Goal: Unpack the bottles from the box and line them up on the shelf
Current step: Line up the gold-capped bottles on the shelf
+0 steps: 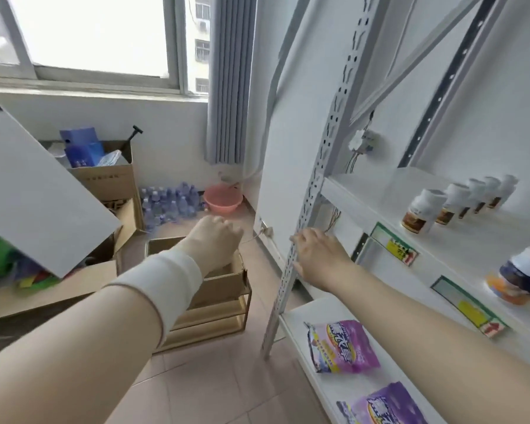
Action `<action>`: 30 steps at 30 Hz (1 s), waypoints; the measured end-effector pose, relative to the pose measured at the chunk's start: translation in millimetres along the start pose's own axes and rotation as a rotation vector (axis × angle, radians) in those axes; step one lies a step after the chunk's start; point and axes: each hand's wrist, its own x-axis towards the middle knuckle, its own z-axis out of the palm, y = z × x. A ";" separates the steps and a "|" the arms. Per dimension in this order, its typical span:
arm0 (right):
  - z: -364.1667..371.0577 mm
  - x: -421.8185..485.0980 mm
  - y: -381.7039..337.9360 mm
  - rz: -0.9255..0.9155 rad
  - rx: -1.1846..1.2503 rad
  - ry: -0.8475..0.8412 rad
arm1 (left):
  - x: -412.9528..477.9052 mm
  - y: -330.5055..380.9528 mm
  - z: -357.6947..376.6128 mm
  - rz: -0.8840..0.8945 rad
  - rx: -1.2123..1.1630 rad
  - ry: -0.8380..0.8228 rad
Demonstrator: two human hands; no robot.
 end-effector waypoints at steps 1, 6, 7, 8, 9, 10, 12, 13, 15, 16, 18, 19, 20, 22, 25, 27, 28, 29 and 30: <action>12.7 22.9 -4.2 -0.020 -0.011 -0.014 | 14.3 -9.0 17.5 -0.009 -0.006 -0.027; 72.7 133.0 -26.1 -0.140 0.029 -0.088 | 85.5 -48.5 100.9 -0.100 -0.134 -0.178; 84.1 150.5 -29.6 -0.173 0.035 -0.111 | 97.1 -54.7 116.4 -0.118 -0.179 -0.210; 95.3 166.4 -33.8 -0.208 0.024 -0.145 | 107.0 -59.8 131.4 -0.134 -0.226 -0.243; 106.2 182.9 -36.9 -0.241 0.004 -0.184 | 116.7 -64.3 147.9 -0.155 -0.270 -0.264; 117.5 202.1 -39.0 -0.268 -0.015 -0.213 | 127.2 -69.7 166.2 -0.178 -0.303 -0.274; 137.2 243.2 -47.8 -0.302 -0.018 -0.263 | 144.2 -82.5 201.9 -0.211 -0.365 -0.320; 145.5 262.8 -54.6 -0.310 -0.001 -0.283 | 150.0 -88.7 218.4 -0.228 -0.402 -0.355; 161.8 300.8 -71.0 -0.322 0.061 -0.308 | 161.8 -101.2 253.3 -0.258 -0.460 -0.408; 170.9 319.3 -79.7 -0.331 0.097 -0.326 | 169.6 -108.0 271.1 -0.270 -0.485 -0.430; 194.4 354.3 -95.9 -0.345 0.132 -0.359 | 191.0 -119.9 309.2 -0.292 -0.532 -0.459; 209.0 370.6 -103.0 -0.342 0.137 -0.376 | 203.9 -125.5 328.5 -0.292 -0.557 -0.471; 223.9 383.6 -108.6 -0.331 0.137 -0.404 | 216.0 -129.4 345.5 -0.286 -0.585 -0.495; 251.6 406.6 -116.5 -0.299 0.137 -0.452 | 237.4 -134.0 377.3 -0.266 -0.619 -0.524; 278.2 432.5 -125.3 -0.245 0.201 -0.498 | 252.5 -134.2 409.4 -0.195 -0.649 -0.622; 291.8 445.4 -130.3 -0.210 0.267 -0.507 | 259.1 -132.8 429.5 -0.173 -0.665 -0.680; 300.5 452.1 -131.7 -0.197 0.287 -0.520 | 263.9 -131.2 441.0 -0.175 -0.678 -0.708; 311.3 459.3 -132.5 -0.180 0.302 -0.539 | 270.5 -128.2 453.4 -0.185 -0.700 -0.736; 324.3 466.9 -132.9 -0.158 0.315 -0.561 | 278.3 -123.4 465.2 -0.204 -0.738 -0.763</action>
